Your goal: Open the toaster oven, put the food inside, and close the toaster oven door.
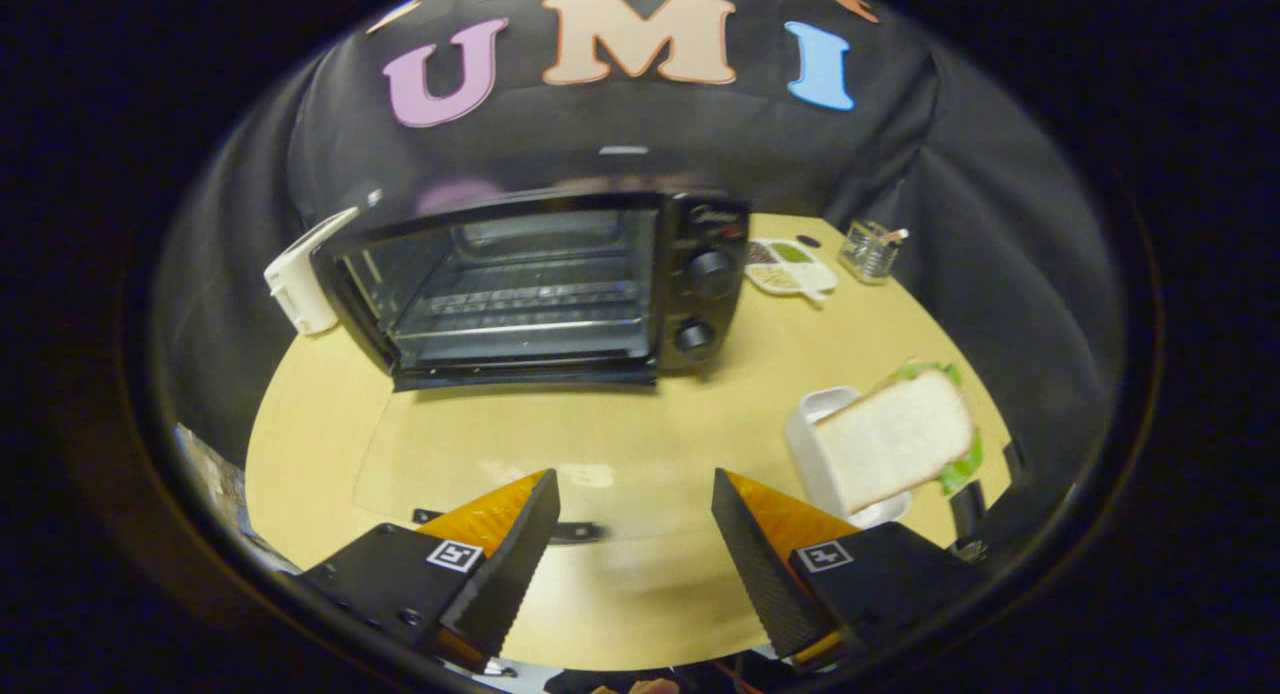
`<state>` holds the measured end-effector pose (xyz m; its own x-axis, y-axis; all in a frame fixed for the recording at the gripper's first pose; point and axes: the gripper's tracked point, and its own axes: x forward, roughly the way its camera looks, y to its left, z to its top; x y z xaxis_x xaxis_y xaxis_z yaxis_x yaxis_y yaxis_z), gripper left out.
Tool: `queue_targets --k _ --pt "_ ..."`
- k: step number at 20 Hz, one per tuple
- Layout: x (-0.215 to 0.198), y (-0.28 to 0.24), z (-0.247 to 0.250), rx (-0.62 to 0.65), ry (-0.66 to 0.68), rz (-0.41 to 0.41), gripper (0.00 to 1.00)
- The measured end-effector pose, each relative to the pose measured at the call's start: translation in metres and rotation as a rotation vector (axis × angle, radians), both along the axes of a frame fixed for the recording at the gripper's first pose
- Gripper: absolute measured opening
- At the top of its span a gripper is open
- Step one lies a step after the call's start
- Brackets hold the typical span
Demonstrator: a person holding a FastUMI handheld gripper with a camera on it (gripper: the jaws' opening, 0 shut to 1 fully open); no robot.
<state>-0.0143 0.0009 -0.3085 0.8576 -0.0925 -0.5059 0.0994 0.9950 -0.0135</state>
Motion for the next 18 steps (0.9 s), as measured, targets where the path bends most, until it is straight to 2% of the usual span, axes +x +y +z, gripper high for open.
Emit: queue_targets --k 5,8,13,15,18 --pt "-0.005 -0.099 0.041 0.006 -0.094 -0.087 0.97" --pt "-0.007 -0.145 0.049 0.06 -0.138 -0.119 0.97" --pt "0.0 -0.194 0.038 0.188 -0.173 -0.141 0.96" --pt "0.006 -0.205 0.019 0.254 -0.15 -0.14 0.92" --pt "0.013 -0.207 -0.012 0.331 -0.088 -0.105 0.92"
